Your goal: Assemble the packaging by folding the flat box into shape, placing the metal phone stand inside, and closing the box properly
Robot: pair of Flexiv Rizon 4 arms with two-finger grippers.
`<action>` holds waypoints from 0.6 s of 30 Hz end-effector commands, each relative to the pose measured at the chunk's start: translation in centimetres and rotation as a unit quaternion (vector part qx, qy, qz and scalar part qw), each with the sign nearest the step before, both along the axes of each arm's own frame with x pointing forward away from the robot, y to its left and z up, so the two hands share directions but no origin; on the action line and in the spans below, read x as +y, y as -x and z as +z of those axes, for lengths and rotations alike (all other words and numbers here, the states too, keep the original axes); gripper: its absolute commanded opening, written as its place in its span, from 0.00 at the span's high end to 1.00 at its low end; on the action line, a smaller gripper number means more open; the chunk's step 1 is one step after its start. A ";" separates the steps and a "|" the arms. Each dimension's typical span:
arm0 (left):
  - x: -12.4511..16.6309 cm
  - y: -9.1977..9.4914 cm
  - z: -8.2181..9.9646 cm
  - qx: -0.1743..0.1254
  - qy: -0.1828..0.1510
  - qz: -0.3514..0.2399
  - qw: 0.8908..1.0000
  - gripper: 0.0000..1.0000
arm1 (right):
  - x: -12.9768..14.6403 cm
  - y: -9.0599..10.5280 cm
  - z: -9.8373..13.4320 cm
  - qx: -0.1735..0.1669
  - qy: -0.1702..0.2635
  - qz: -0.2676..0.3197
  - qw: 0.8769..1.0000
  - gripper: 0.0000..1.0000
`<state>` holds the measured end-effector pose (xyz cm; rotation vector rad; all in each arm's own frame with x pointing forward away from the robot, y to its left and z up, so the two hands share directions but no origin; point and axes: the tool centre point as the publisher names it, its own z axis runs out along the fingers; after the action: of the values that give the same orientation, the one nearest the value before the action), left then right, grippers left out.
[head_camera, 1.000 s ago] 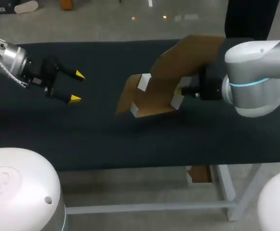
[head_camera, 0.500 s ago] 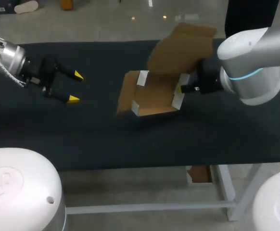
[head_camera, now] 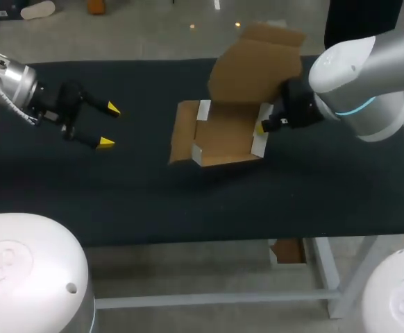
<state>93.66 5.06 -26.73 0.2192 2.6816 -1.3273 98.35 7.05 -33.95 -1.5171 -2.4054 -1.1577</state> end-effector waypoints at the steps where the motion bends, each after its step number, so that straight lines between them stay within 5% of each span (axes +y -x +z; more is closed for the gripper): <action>1: 0.1 0.0 0.1 0.001 -0.001 -0.002 1.000 0.00 | 0.1 0.2 0.5 0.038 0.032 0.010 0.999 1.00; 18: 0.4 0.4 0.2 -0.021 -0.034 0.007 0.999 0.00 | 0.0 1.3 0.6 0.088 0.083 0.001 0.993 1.00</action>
<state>93.73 5.46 -26.73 0.2383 2.6919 -1.2248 97.07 6.88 -33.66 -1.5822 -2.4262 -0.8810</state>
